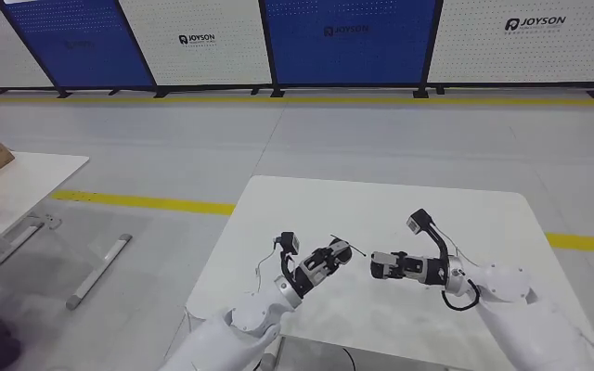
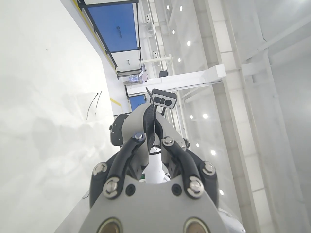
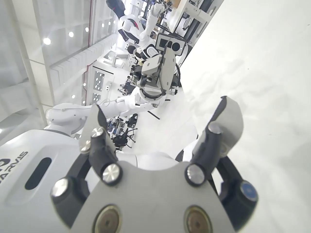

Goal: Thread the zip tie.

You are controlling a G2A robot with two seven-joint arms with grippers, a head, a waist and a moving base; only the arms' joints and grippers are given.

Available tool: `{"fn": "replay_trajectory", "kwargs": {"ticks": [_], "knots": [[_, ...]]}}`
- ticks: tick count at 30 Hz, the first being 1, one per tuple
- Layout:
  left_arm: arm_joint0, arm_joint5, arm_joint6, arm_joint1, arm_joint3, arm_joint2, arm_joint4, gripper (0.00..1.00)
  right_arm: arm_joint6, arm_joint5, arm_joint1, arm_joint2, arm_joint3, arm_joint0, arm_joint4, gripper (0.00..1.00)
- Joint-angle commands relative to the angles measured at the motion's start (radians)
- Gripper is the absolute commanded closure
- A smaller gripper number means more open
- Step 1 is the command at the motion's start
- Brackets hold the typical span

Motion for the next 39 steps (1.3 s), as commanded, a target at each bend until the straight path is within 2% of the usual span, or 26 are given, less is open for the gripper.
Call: {"fn": "replay_trajectory", "kwargs": {"ticks": [1, 4, 6, 9, 14, 18, 22, 23, 24, 25, 39], "knots": [[-0.003, 0.0, -0.003, -0.003, 0.006, 0.0, -0.006, 1.0, 0.015, 0.0, -0.005, 0.0, 0.009, 0.002, 0.003, 0.62], [-0.009, 0.002, -0.003, -0.008, 0.018, 0.003, 0.003, 1.0, 0.028, 0.0, -0.012, 0.001, 0.02, 0.006, 0.003, 0.63], [-0.012, 0.008, 0.0, -0.011, 0.023, 0.007, 0.012, 1.0, 0.036, 0.0, -0.016, 0.004, 0.026, 0.009, 0.001, 0.68], [-0.014, 0.011, -0.001, -0.015, 0.023, 0.011, 0.026, 1.0, 0.042, 0.0, -0.021, 0.008, 0.03, 0.011, -0.004, 0.66], [-0.007, 0.007, -0.006, -0.018, 0.018, 0.008, 0.04, 1.0, 0.055, 0.0, -0.03, 0.01, 0.041, 0.014, -0.007, 0.69], [-0.002, 0.005, -0.011, -0.02, 0.015, 0.003, 0.044, 1.0, 0.058, 0.0, -0.036, 0.014, 0.049, 0.016, -0.011, 0.8], [0.002, 0.007, -0.016, -0.022, 0.015, -0.001, 0.054, 1.0, 0.065, 0.0, -0.041, 0.017, 0.057, 0.017, -0.016, 0.87], [0.002, 0.008, -0.018, -0.022, 0.014, -0.002, 0.057, 1.0, 0.067, 0.0, -0.042, 0.018, 0.06, 0.018, -0.017, 0.92], [0.003, 0.009, -0.019, -0.023, 0.014, -0.003, 0.058, 1.0, 0.067, 0.0, -0.043, 0.019, 0.062, 0.018, -0.017, 0.92], [0.003, 0.009, -0.02, -0.023, 0.014, -0.004, 0.059, 1.0, 0.068, 0.0, -0.044, 0.019, 0.064, 0.018, -0.016, 0.99], [0.011, 0.007, -0.029, -0.032, 0.016, -0.011, 0.088, 1.0, 0.099, 0.0, -0.053, 0.044, 0.064, 0.012, -0.02, 1.0]]}}
